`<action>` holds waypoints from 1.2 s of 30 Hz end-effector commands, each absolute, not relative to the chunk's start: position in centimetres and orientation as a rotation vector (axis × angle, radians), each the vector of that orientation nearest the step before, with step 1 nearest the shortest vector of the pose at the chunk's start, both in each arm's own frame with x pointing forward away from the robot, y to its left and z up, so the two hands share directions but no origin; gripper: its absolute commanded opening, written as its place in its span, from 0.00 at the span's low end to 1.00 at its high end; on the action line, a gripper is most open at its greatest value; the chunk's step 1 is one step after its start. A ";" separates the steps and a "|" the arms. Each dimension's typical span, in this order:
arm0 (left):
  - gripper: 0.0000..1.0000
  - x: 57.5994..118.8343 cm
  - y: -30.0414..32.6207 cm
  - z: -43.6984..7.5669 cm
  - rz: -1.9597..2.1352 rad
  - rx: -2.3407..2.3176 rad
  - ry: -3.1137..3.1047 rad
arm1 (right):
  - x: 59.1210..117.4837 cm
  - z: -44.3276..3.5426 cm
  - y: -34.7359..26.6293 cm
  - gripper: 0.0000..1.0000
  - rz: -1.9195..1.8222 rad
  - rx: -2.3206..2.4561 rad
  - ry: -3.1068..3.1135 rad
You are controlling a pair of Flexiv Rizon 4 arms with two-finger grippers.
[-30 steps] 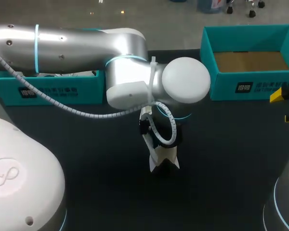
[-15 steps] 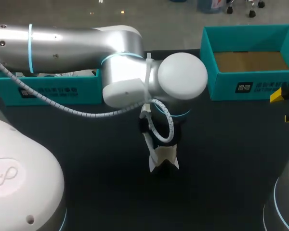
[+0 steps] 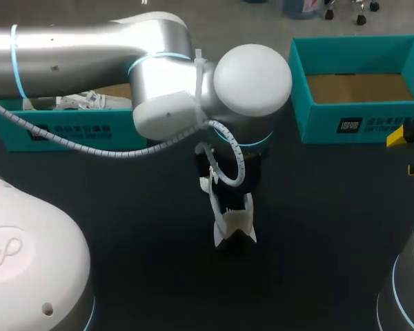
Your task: Take the shoe out of the shoebox, open the shoe tongue, remove and reinsert the insole, then place the shoe into the shoebox
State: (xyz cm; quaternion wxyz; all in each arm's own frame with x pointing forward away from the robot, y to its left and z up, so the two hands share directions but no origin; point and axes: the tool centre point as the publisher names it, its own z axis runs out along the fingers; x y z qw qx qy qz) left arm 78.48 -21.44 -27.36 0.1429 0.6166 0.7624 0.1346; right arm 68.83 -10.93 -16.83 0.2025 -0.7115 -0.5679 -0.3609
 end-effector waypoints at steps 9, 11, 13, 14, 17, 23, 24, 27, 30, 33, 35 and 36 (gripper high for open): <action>0.79 81.6 -19.6 -23.1 0.468 1.767 2.138 | 68.7 -16.8 -10.9 1.00 -1.006 -1.990 -1.585; 0.43 82.4 -19.5 -22.9 0.464 1.760 2.142 | 68.7 -16.8 -10.9 1.00 -1.006 -1.990 -1.585; 0.31 83.2 -19.5 -22.8 0.457 1.762 2.153 | 68.7 -16.8 -10.9 1.00 -1.006 -1.990 -1.585; 0.20 83.6 -19.5 -22.7 0.474 1.760 2.158 | 68.7 -16.8 -10.9 1.00 -1.006 -1.990 -1.585; 0.00 84.5 -19.5 -22.6 0.456 1.780 2.161 | 68.7 -16.8 -10.9 1.00 -1.006 -1.990 -1.585; 0.00 86.0 -18.8 -23.1 0.215 1.825 2.226 | 68.7 -16.8 -10.9 1.00 -1.006 -1.990 -1.585; 0.00 86.1 -18.7 -23.2 0.200 1.842 2.238 | 68.7 -16.8 -10.9 1.00 -1.006 -1.990 -1.585; 0.00 86.5 -18.6 -23.4 0.210 1.880 2.270 | 68.7 -16.8 -10.9 1.00 -1.006 -1.990 -1.585; 0.00 86.8 -18.6 -23.5 0.193 1.908 2.297 | 68.7 -16.8 -10.9 1.00 -1.006 -1.990 -1.585; 0.00 87.1 -18.6 -23.9 0.171 1.962 2.312 | 68.7 -16.8 -10.9 1.00 -1.006 -1.990 -1.585; 0.00 87.2 -18.7 -24.5 0.136 2.005 2.326 | 68.7 -16.8 -10.9 1.00 -1.006 -1.990 -1.585; 0.00 87.1 -18.7 -24.7 0.124 2.030 2.331 | 68.7 -16.8 -10.9 1.00 -1.006 -1.990 -1.585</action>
